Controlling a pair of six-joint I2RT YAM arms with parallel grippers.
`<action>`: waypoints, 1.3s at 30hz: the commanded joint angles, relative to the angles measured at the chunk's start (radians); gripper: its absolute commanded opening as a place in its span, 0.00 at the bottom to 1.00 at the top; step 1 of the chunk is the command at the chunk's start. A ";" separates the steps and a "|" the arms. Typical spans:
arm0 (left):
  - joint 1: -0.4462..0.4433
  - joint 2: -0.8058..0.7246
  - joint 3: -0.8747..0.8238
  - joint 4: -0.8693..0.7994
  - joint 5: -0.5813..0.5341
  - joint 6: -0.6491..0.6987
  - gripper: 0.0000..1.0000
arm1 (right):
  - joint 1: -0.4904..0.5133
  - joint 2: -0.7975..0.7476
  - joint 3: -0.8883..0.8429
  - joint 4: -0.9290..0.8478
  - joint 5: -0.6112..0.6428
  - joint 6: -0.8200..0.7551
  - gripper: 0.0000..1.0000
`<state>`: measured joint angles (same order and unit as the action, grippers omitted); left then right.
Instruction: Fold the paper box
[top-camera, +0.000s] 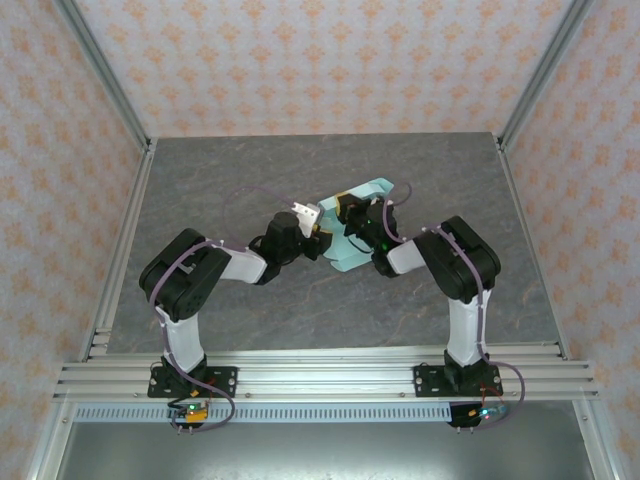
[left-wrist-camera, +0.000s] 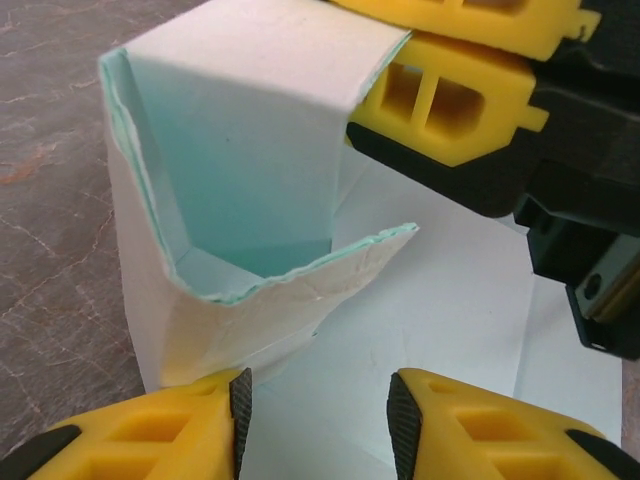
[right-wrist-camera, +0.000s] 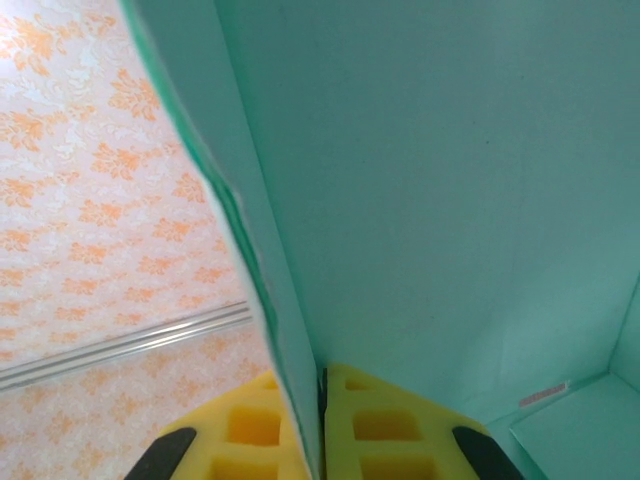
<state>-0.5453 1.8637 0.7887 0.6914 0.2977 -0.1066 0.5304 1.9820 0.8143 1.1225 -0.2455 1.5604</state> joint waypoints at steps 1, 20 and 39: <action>0.003 0.003 0.043 0.019 -0.095 -0.005 0.43 | 0.048 -0.024 -0.048 -0.073 0.014 0.058 0.08; -0.012 -0.024 0.006 0.081 -0.070 0.006 0.42 | 0.102 -0.023 -0.021 -0.118 0.129 0.047 0.13; 0.024 -0.027 0.049 0.004 -0.107 -0.052 0.32 | 0.098 -0.021 0.034 -0.153 0.132 0.042 0.12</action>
<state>-0.5278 1.8675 0.8028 0.6788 0.2016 -0.1558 0.6151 1.9495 0.8356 1.0286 -0.0860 1.5997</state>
